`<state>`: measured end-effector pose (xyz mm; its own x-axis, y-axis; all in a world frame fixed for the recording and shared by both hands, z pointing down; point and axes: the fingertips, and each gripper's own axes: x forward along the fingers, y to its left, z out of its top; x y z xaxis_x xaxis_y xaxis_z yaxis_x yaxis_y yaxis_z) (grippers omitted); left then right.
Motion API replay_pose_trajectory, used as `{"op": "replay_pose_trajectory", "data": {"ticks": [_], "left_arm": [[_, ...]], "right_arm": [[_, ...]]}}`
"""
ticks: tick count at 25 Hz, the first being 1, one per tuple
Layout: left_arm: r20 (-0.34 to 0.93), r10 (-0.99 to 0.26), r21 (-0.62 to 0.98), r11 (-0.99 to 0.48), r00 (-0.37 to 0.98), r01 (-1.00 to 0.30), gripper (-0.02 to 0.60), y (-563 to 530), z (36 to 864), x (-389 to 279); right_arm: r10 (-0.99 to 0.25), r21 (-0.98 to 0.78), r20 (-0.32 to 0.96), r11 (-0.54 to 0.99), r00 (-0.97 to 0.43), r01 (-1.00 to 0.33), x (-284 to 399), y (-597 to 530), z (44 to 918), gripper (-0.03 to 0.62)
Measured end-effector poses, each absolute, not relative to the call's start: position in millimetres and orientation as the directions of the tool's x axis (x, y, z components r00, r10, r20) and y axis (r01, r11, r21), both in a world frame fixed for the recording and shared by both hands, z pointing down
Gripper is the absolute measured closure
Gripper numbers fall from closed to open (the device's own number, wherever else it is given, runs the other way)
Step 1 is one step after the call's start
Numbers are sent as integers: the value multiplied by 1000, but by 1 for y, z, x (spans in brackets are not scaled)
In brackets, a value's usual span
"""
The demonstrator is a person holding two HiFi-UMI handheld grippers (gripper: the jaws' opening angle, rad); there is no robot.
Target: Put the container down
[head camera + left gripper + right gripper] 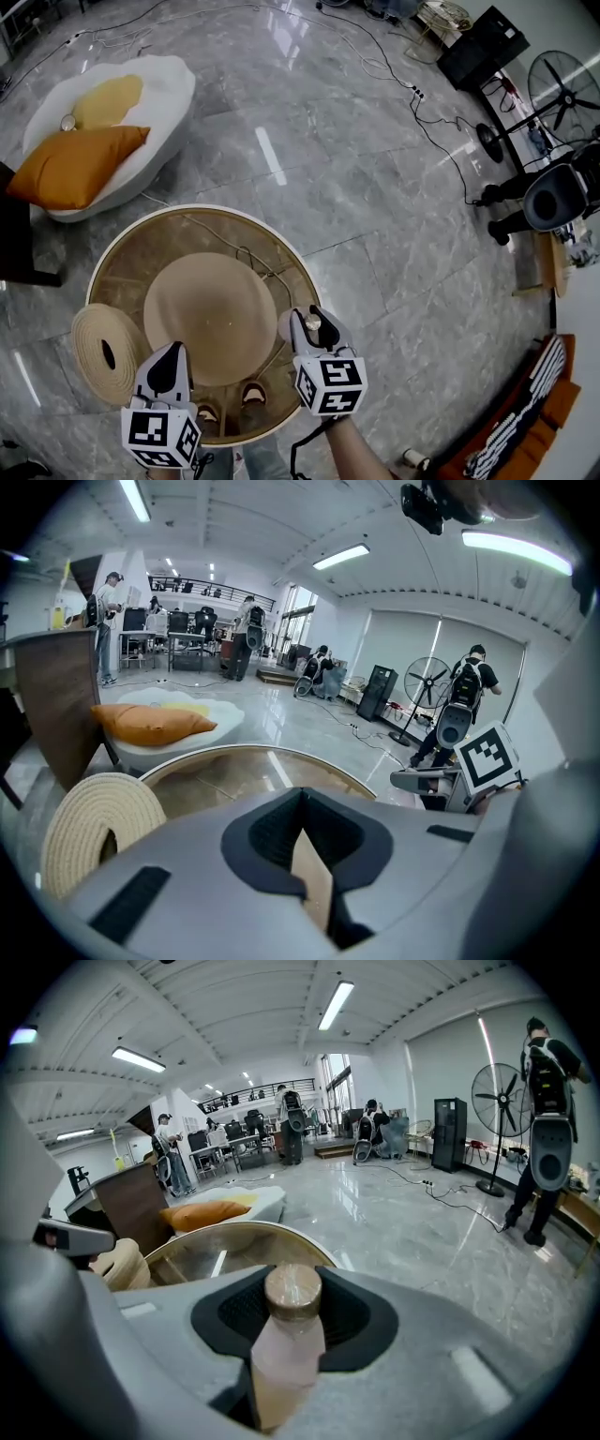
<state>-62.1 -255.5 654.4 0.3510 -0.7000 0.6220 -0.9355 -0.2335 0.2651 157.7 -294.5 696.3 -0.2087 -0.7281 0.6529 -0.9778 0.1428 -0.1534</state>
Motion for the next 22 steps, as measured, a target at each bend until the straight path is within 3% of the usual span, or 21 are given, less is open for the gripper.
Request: {"op": "replay_pose_trajectory", "data": {"ticks": [22], "left_arm": [[639, -676, 302, -220, 368, -928, 584, -272, 679, -55]], "right_arm": [[-714, -154, 676, 110, -185, -982, 167, -338, 730, 462]]}}
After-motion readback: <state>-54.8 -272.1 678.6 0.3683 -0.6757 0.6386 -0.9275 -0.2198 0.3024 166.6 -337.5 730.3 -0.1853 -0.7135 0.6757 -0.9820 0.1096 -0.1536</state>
